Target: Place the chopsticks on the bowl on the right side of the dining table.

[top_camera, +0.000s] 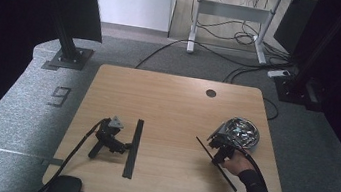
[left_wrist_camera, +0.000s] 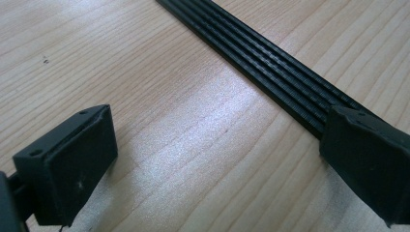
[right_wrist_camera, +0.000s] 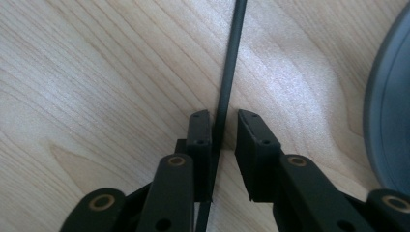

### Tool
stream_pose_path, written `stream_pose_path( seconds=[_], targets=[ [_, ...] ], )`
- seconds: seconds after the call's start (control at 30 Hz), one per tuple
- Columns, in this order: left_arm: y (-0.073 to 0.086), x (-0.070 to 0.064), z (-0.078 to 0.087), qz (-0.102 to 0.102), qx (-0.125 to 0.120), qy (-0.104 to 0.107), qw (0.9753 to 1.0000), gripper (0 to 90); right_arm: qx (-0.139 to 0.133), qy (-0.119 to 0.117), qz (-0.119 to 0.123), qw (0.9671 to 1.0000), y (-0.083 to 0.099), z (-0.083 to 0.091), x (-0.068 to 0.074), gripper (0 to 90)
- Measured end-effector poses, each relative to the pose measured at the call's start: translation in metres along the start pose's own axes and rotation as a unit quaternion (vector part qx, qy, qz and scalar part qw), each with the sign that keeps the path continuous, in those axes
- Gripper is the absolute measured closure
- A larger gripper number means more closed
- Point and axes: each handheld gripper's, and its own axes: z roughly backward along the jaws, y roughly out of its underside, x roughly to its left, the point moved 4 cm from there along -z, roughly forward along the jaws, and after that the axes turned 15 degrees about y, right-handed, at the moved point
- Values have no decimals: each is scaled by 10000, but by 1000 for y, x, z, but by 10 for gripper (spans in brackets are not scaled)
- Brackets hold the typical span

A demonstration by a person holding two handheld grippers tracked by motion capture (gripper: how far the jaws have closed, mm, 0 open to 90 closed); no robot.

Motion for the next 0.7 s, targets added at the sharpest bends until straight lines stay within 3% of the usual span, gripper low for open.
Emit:
stream_pose_path(
  seconds=[0.37, 0.7],
  targets=[
    [0, 0, 0, 1, -2, 0, 10000, 0, 506, -164, 82, 9985, -10, -2, 0, 852],
    [0, 0, 0, 1, -1, -1, 10000, 0, 386, -176, 66, 9991, -8, -2, 0, 857]
  ],
)
